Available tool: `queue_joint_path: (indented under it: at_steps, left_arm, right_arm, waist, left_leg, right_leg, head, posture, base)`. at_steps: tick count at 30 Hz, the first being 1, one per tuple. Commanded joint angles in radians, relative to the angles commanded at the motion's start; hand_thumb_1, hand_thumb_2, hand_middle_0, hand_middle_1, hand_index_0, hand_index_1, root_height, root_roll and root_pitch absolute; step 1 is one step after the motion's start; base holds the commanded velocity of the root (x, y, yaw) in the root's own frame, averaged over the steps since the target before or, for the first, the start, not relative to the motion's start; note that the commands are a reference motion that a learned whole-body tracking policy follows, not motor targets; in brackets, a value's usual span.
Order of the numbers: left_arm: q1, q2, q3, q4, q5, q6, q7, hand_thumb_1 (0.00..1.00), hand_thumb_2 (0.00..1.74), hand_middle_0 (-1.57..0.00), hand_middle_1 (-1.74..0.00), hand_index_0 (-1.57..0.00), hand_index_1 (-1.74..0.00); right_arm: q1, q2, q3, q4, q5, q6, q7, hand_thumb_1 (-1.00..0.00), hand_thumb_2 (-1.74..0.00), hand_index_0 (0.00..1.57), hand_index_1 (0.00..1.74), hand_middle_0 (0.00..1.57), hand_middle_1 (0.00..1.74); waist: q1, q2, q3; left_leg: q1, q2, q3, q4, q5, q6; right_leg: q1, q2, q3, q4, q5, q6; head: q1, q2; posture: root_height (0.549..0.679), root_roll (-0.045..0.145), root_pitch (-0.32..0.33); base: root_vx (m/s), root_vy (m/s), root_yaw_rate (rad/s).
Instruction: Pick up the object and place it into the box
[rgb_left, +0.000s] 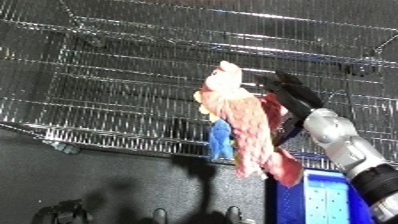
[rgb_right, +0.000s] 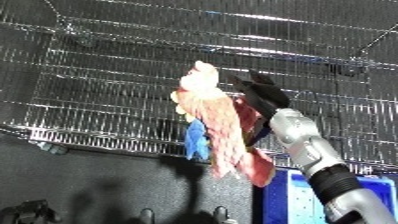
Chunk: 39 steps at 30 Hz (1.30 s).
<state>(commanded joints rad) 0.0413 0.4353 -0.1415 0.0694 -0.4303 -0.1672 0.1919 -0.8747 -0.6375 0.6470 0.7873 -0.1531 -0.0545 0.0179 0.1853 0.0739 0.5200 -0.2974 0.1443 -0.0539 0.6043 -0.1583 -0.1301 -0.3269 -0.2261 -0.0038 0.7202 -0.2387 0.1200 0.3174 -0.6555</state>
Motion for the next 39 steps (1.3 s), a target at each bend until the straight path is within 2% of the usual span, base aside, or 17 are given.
queue_joint_path:
  at_steps: [15,27,35,39]
  left_arm:
    - [-0.007,-0.010,-0.008,-0.001,0.005,-0.004,0.013,1.00,1.74,-1.57,-1.74,-1.57,-1.74]
    - [-0.005,-0.021,0.009,-0.001,0.009,-0.012,0.019,1.00,1.74,-1.57,-1.74,-1.57,-1.74]
    - [-0.004,-0.020,0.016,0.002,0.001,-0.016,0.018,1.00,1.74,-1.57,-1.74,-1.57,-1.74]
    - [-0.004,-0.018,0.019,0.003,-0.009,-0.016,0.015,1.00,1.74,-1.57,-1.74,-1.57,-1.74]
  right_arm:
    - [-0.027,0.083,0.022,0.057,-0.004,0.001,-0.007,0.00,0.00,0.00,0.00,0.00,0.00]
    - [-0.015,0.158,0.039,0.078,-0.010,-0.001,0.012,-0.60,-1.04,0.94,1.04,0.94,1.04]
    - [-0.016,0.170,0.033,0.093,-0.016,0.003,0.004,-1.00,-1.74,1.57,1.74,1.57,1.74]
    - [-0.023,0.163,0.030,0.099,-0.021,0.010,-0.004,-1.00,-1.74,1.57,1.74,1.57,1.74]
  waist:
    - [0.009,0.011,0.000]
    - [0.000,0.008,0.000]
    - [-0.004,0.003,0.000]
    - [-0.004,0.001,0.000]
  left_leg:
    - [-0.011,-0.001,-0.002,-0.003,-0.003,0.0003]
    - [-0.007,0.006,0.003,-0.009,-0.006,0.0002]
    - [-0.002,0.008,0.004,-0.013,-0.005,-0.0006]
    - [0.006,0.008,0.006,-0.020,-0.003,-0.0019]
  right_leg:
    - [-0.012,-0.0019,-0.002,0.004,-0.008,0.0002]
    - [-0.013,0.0026,-0.003,0.002,-0.015,-0.0014]
    - [-0.008,0.0042,-0.002,0.000,-0.017,-0.0015]
    - [-0.002,0.0037,-0.002,-0.003,-0.018,-0.0008]
  head:
    - [0.003,0.005]
    - [-0.021,0.002]
    - [-0.024,0.007]
    - [-0.021,0.014]
  posture:
    - [0.636,0.035,-0.075]
    - [0.637,0.036,-0.071]
    - [0.637,0.037,-0.073]
    - [0.637,0.037,-0.076]
  base:
    - [0.010,0.005,0.006]
    - [0.004,0.003,-0.019]
    - [-0.005,0.003,-0.013]
    - [-0.012,-0.002,0.003]
